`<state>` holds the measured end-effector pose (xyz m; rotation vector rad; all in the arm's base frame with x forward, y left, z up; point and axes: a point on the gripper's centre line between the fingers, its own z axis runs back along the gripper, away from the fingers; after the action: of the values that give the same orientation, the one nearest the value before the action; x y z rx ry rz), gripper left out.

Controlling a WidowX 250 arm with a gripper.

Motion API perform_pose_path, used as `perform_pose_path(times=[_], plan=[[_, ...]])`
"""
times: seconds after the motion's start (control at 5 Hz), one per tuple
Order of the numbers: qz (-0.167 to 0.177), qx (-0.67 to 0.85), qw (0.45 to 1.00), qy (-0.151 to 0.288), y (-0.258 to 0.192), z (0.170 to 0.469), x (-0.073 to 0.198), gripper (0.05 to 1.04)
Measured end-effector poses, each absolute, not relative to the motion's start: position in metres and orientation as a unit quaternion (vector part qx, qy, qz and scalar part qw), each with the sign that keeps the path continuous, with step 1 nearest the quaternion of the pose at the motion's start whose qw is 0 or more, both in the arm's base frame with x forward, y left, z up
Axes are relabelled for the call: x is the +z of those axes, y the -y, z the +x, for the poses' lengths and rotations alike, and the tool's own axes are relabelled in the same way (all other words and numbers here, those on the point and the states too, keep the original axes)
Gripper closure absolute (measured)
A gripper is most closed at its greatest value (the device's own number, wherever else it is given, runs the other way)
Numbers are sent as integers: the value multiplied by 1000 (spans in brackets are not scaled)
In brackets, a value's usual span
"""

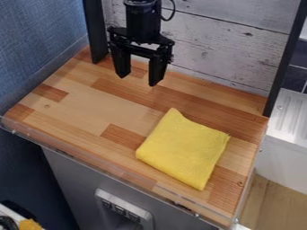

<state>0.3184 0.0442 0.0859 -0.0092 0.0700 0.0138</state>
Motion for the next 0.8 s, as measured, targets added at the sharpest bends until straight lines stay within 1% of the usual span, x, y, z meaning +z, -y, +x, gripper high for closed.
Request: perform_pose_path(times=[0.2, 0.4, 0.6, 0.8], plan=[[-3, 53, 998, -45, -32, 314, 80, 85], [2, 127, 991, -38, -8, 315, 76, 85], [3, 210, 978, -16, 14, 318, 77, 90], [4, 279, 960, 2, 26, 323, 76, 89]])
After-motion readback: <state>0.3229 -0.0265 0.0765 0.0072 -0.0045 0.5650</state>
